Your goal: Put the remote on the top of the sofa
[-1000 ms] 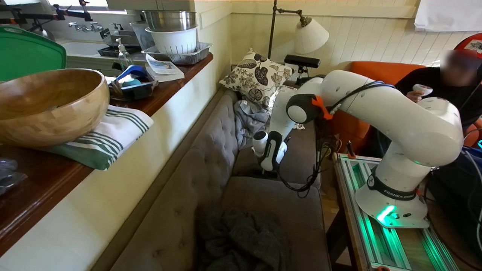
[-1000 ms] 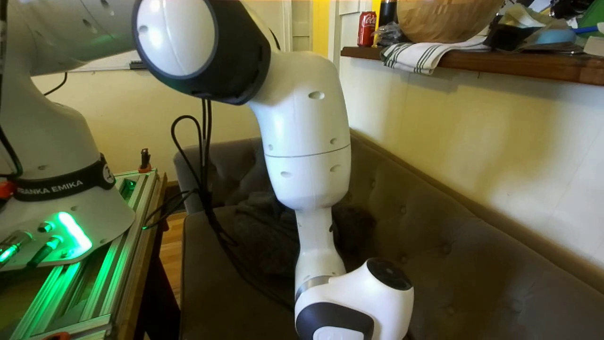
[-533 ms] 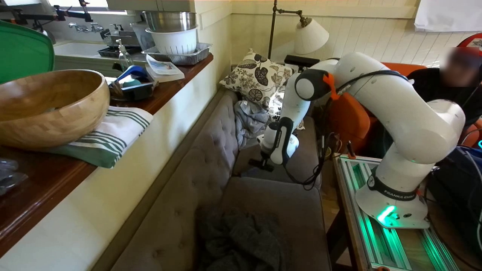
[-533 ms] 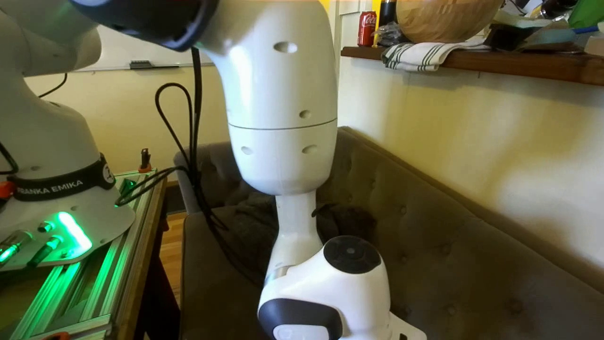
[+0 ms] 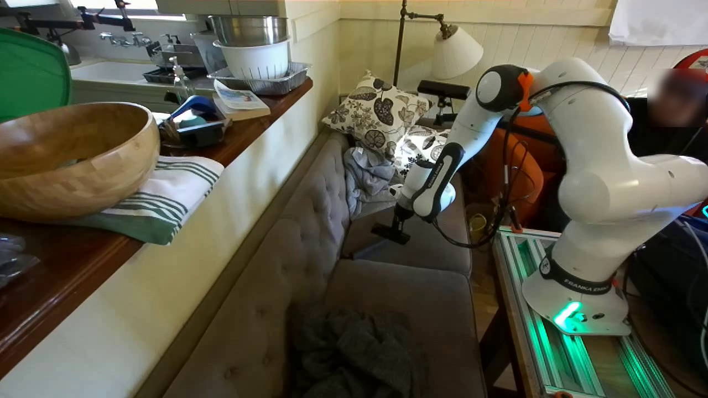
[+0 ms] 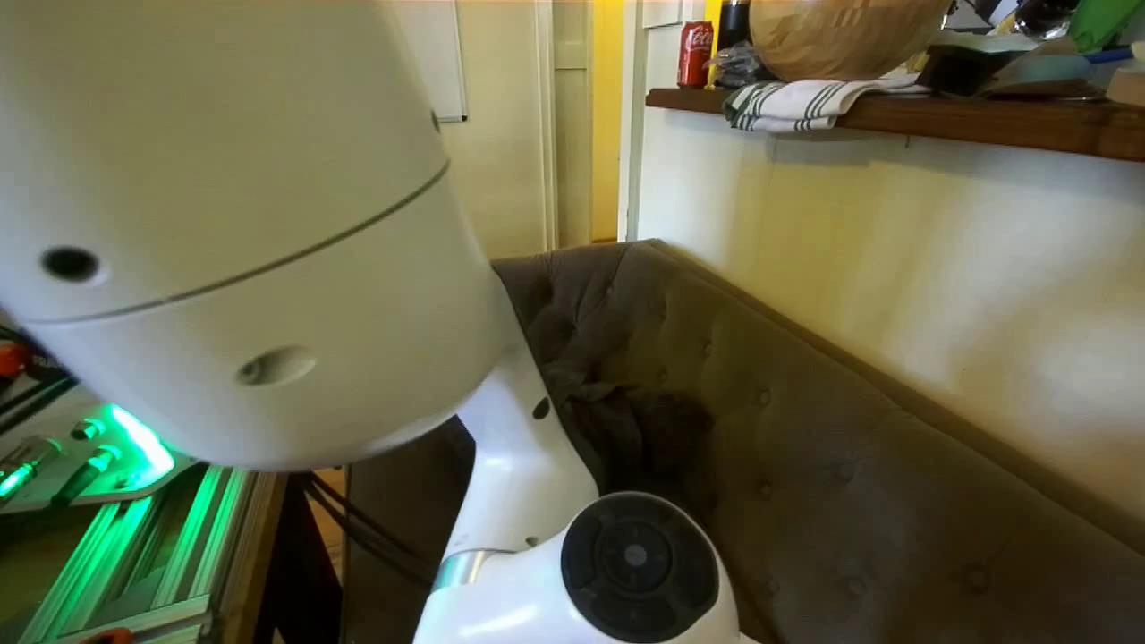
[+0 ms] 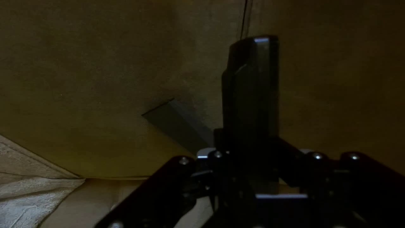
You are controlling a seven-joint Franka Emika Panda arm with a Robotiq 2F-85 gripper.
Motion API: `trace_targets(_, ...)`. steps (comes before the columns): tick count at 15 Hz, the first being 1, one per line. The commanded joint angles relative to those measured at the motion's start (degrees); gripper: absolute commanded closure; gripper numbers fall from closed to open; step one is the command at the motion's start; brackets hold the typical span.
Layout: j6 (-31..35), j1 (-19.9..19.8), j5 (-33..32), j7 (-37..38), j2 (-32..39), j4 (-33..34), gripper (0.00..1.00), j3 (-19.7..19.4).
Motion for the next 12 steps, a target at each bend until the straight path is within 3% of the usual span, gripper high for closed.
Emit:
trace_targets(1,0.1,-0.2,1.5,-1.6,-0.1,-0.3,0.66,0.1)
trace_targets(2,0.6,1.7,2.3,-0.4,0.0,0.2,0.91,-0.8)
trace_targets(12,-4.0,9.5,6.6,0.3,-7.3,4.5,0.91,9.4)
